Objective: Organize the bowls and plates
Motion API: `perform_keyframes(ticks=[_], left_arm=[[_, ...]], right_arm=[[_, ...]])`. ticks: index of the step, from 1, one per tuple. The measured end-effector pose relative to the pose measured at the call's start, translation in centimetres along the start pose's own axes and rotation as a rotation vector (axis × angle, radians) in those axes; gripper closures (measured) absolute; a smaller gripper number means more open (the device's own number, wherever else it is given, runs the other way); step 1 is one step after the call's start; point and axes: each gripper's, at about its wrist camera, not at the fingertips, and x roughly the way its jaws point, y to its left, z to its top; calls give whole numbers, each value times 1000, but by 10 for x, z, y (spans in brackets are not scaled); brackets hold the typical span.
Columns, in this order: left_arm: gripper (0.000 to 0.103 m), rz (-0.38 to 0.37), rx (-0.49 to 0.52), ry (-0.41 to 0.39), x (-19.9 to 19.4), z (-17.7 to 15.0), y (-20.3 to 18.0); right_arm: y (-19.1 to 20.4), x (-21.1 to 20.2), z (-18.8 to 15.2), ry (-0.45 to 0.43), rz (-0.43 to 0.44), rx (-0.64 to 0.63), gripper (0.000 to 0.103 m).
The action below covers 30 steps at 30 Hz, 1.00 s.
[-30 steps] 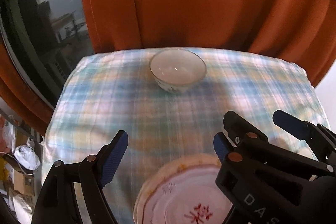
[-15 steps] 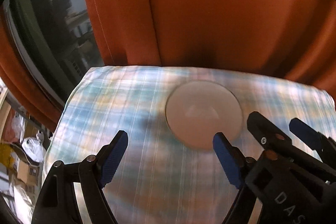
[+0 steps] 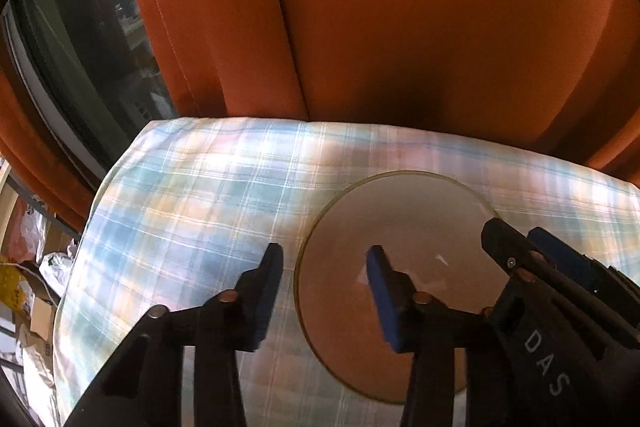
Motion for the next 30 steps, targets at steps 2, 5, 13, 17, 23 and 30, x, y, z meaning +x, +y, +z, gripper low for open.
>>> perform_keyframes(ticks=[2, 5, 13, 17, 23, 30], left_arm=[[64, 0, 1, 11, 5, 0, -1], [73, 1, 13, 21, 12, 0, -2], [80, 12, 1, 40, 19, -1, 2], [80, 2, -1, 52, 14, -3, 5], [80, -8, 12, 52, -3, -11, 11], [80, -28, 20, 27, -31, -18, 21]], right_arm=[[-2, 9, 0, 13, 9, 6, 65], [-3, 18, 0, 30, 14, 14, 72], [0, 27, -1, 60, 32, -2, 80], [3, 24, -2, 65, 19, -8, 80], [6, 11, -9, 76, 11, -4, 81], [11, -16, -20, 62, -3, 4, 81]])
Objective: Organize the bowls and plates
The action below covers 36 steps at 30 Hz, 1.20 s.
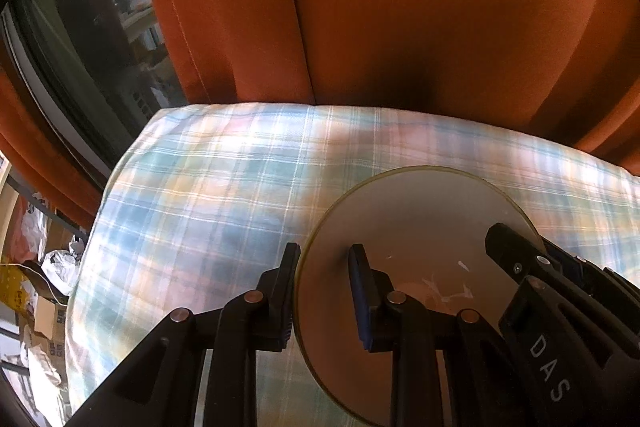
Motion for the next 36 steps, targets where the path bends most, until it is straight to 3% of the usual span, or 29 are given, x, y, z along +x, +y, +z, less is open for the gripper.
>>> perform_keyframes(ticks=[21, 28, 36], left_arm=[[80, -106, 36, -137, -127, -43, 29], [80, -142, 62, -155, -152, -67, 22], [80, -119, 74, -173, -170, -95, -2]], right_arm=[[36, -139, -55, -158, -68, 23, 81], [34, -174, -86, -191, -107, 47, 81], [15, -199, -114, -210, -94, 45, 81]])
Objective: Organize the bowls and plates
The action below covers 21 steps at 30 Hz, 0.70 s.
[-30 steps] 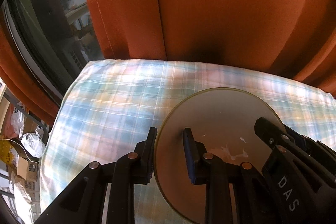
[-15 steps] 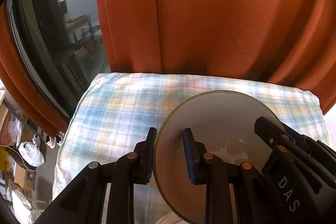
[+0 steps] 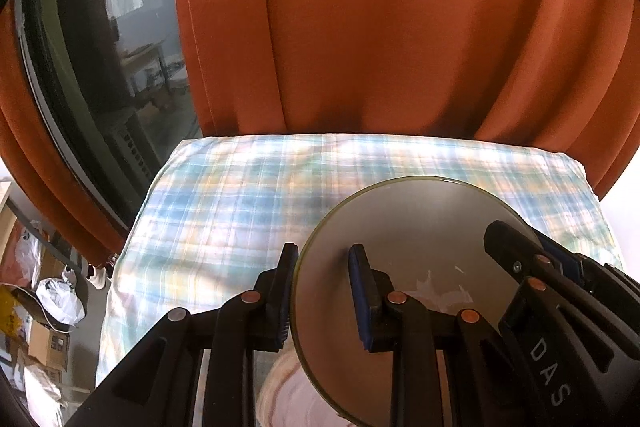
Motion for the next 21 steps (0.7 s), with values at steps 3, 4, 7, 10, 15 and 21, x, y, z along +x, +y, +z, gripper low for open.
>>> perform_keyframes(ticks=[3, 4, 7, 10, 15, 21], left_arm=[[80, 11, -12, 6, -5, -8, -16], [80, 12, -15, 12, -5, -10, -22], [80, 14, -16, 24, -6, -17, -43], [80, 23, -23, 28, -8, -23, -65], [80, 32, -25, 8, -14, -29, -98], [80, 22, -31, 8, -21, -38, -139]], right_arm=[[-15, -5, -4, -3, 13, -12, 81], [-21, -5, -4, 2, 16, -14, 81], [-44, -9, -8, 10, 18, -25, 81], [-66, -13, -12, 17, 26, -27, 81], [-101, -22, -17, 0, 39, -44, 81], [-146, -31, -22, -9, 36, -58, 81]])
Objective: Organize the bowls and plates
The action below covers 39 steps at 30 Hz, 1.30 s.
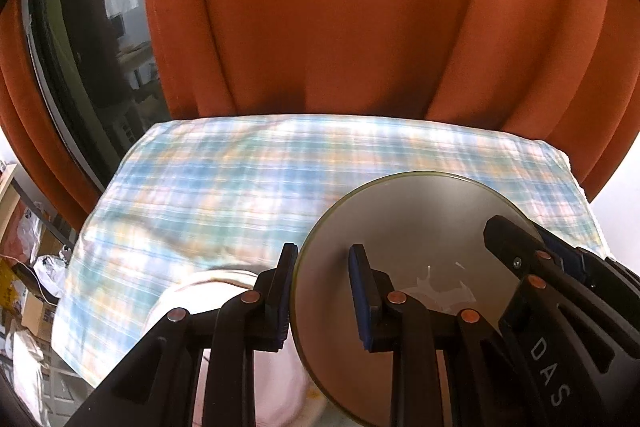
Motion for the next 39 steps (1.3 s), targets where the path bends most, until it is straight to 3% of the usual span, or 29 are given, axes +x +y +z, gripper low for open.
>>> perform_keyframes(ticks=[8, 18, 39], left_arm=[[80, 5, 6, 25, -1, -19, -39], [80, 18, 28, 106, 11, -49, -68], [80, 52, -13, 258, 48, -85, -66]], right_arm=[[-48, -4, -15, 20, 6, -3, 81], [-80, 5, -41, 75, 21, -10, 81], [-81, 45, -75, 227, 26, -63, 81]])
